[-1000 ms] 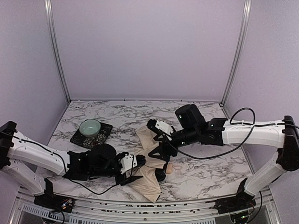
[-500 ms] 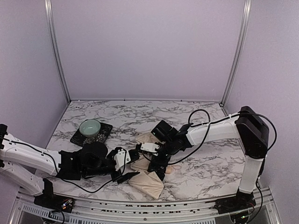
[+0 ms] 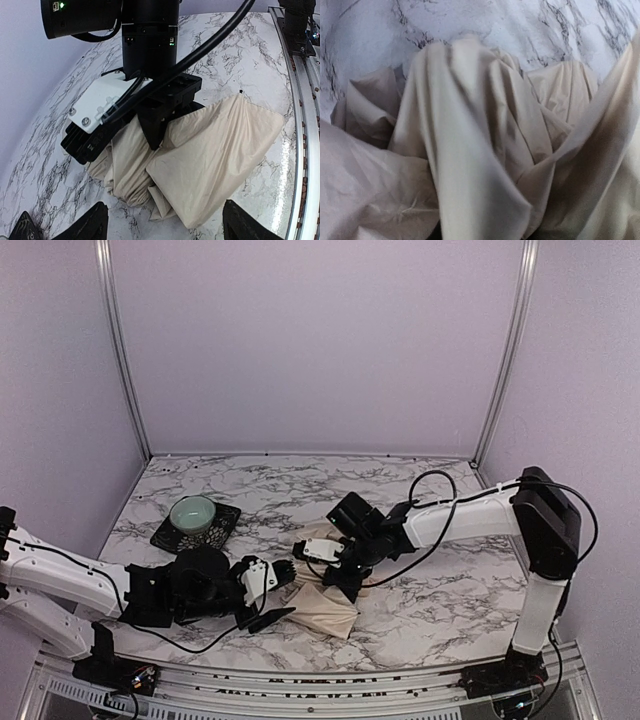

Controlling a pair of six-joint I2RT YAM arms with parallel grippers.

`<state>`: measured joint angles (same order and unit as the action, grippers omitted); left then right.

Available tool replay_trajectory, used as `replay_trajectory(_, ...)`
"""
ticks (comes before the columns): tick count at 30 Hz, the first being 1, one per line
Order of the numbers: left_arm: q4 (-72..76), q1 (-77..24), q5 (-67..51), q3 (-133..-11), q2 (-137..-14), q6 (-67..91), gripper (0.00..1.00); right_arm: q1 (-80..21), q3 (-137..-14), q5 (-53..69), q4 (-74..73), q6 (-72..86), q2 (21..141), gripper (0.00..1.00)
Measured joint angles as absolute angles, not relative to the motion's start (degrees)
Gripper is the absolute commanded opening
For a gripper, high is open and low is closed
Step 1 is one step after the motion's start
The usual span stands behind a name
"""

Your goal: Put away the umbrella

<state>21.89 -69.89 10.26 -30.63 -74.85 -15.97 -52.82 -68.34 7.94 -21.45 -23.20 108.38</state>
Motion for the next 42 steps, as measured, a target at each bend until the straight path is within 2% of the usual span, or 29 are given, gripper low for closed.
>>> replay_trajectory(1,21.9,-69.9,10.7,-30.6,-74.8,-16.0,0.79,-52.1,-67.7,7.3,-21.5,-23.2,107.2,0.01)
replay_trajectory(2,21.9,-69.9,11.2,-30.6,-74.8,-16.0,0.79,-51.1,-67.2,7.0,-21.5,-23.4,106.0,0.0)
replay_trajectory(8,21.9,-69.9,15.6,-30.7,-74.9,-16.3,0.79,-41.4,-66.5,-0.7,-20.2,-23.1,99.3,0.0)
replay_trajectory(14,22.1,-69.9,21.3,-30.9,-75.0,-17.1,0.79,-34.3,-72.1,-19.2,-15.7,-26.6,97.1,0.0)
replay_trajectory(20,23.8,-69.9,27.1,-31.0,-75.0,-17.5,0.79,-32.2,-79.8,-40.1,4.2,-43.1,95.5,0.0)
replay_trajectory(26,28.6,-69.9,31.8,-30.9,-75.0,-17.9,0.8,-38.6,-74.5,-46.7,24.9,-58.8,89.0,0.0)
replay_trajectory(30,30.8,-69.9,32.8,-30.6,-75.0,-18.1,0.8,-47.1,-65.8,-49.6,29.8,-63.2,92.1,0.0)
replay_trajectory(34,32.1,-69.9,32.6,-29.4,-74.8,-18.1,0.8,-55.2,-58.9,-48.4,21.0,-58.9,101.7,0.0)
replay_trajectory(38,32.3,-69.9,30.6,-26.0,-71.9,-18.1,0.81,-62.5,-56.9,-38.3,2.0,-47.2,104.9,0.0)
replay_trajectory(42,32.3,-69.9,28.5,-24.1,-68.2,-18.1,0.81,-66.8,-57.8,-23.3,-9.4,-36.6,101.2,0.0)
